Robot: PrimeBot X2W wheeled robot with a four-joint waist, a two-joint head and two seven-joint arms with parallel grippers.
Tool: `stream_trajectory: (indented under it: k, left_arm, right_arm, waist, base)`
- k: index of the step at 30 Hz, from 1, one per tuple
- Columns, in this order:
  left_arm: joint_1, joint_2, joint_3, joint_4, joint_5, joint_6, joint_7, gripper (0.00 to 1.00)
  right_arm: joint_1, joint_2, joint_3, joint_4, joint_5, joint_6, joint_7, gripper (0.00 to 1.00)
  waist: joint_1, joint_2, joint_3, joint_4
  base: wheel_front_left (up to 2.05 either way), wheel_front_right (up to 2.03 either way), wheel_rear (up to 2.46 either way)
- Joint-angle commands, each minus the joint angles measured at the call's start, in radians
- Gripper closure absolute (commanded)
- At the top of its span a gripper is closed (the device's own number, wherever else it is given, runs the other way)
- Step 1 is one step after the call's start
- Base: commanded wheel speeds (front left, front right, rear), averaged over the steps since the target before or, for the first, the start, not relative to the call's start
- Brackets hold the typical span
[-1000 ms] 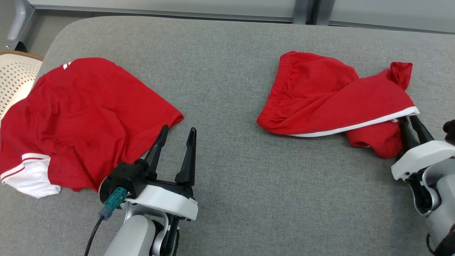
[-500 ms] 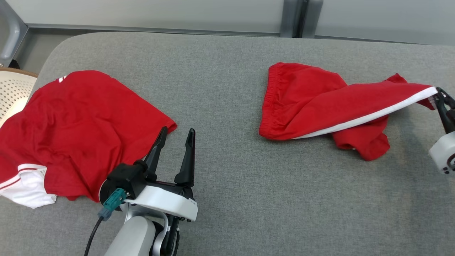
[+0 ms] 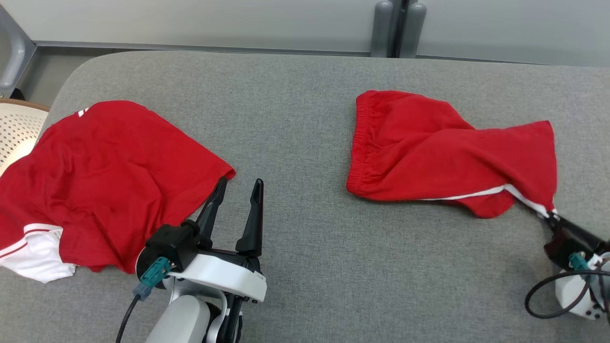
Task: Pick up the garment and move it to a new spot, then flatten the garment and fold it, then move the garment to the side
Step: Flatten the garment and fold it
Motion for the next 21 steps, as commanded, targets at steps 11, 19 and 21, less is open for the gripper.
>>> stream_trajectory:
  k: [11, 19, 21]
  left_arm:
    - [0.011, 0.004, 0.021, 0.016, 0.011, -0.003, -0.002, 0.0]
    - [0.031, 0.004, 0.041, 0.009, 0.019, -0.007, -0.002, 0.0]
    - [0.037, 0.004, 0.043, 0.003, 0.014, -0.006, -0.002, 0.0]
  right_arm:
    - [0.042, 0.048, -0.008, 0.039, 0.193, 0.0, -0.009, 0.0]
    - [0.123, 0.152, -0.286, -0.059, 0.375, 0.0, -0.024, 0.0]
    - [0.158, 0.203, -0.367, -0.099, 0.434, 0.0, -0.035, 0.0]
  waist:
    - [0.0, 0.0, -0.028, -0.034]
    - [0.0, 0.0, -0.064, -0.082]
    - [0.0, 0.0, -0.069, -0.089]
  base:
    - [0.0, 0.0, 0.0]
    - [0.0, 0.0, 0.0]
    - [0.0, 0.0, 0.0]
